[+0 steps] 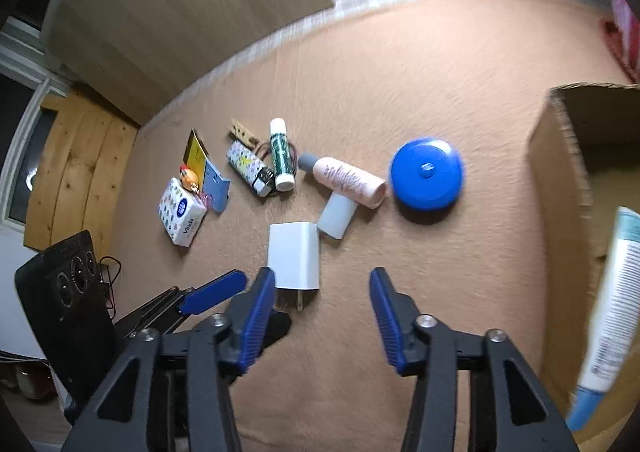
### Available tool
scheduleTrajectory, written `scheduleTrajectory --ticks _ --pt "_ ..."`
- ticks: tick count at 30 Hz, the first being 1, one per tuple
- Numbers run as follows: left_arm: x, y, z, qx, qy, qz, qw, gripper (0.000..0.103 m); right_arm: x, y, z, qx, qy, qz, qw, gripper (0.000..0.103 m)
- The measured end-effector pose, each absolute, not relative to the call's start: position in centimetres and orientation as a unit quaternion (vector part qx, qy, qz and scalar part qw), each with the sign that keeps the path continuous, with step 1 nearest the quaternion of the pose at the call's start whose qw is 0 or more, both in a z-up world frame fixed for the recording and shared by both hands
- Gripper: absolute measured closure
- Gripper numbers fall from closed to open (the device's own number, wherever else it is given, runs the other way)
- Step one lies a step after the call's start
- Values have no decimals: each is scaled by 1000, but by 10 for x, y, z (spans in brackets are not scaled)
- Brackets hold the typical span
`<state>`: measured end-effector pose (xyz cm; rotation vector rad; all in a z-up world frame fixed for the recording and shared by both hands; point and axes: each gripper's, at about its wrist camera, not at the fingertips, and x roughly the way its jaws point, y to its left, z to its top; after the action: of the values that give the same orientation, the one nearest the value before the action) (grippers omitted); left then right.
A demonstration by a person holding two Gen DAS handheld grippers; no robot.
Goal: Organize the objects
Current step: 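Grasp the white USB charger with the right tool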
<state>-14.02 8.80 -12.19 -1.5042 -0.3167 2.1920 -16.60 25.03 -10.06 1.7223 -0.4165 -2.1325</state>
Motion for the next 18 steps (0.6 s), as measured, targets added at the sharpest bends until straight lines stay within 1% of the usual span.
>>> scheduleTrajectory --ticks 4,12,14,15,18 --pt "-146 94 -129 -554 -116 790 237 41 -171 241 -110 620 -146 -747 191 63" --pt "-153 98 -136 -556 -116 787 242 44 -181 232 -123 636 -152 -731 194 67" --pt "-155 99 -136 -555 -116 787 243 44 -182 229 -126 640 -150 -727 199 69" --pt "-155 99 -136 -555 -115 787 243 45 -183 226 -127 642 -149 -725 201 72" --pt "-155 101 -136 -555 -112 787 244 53 -183 222 -131 644 -152 -720 207 75"
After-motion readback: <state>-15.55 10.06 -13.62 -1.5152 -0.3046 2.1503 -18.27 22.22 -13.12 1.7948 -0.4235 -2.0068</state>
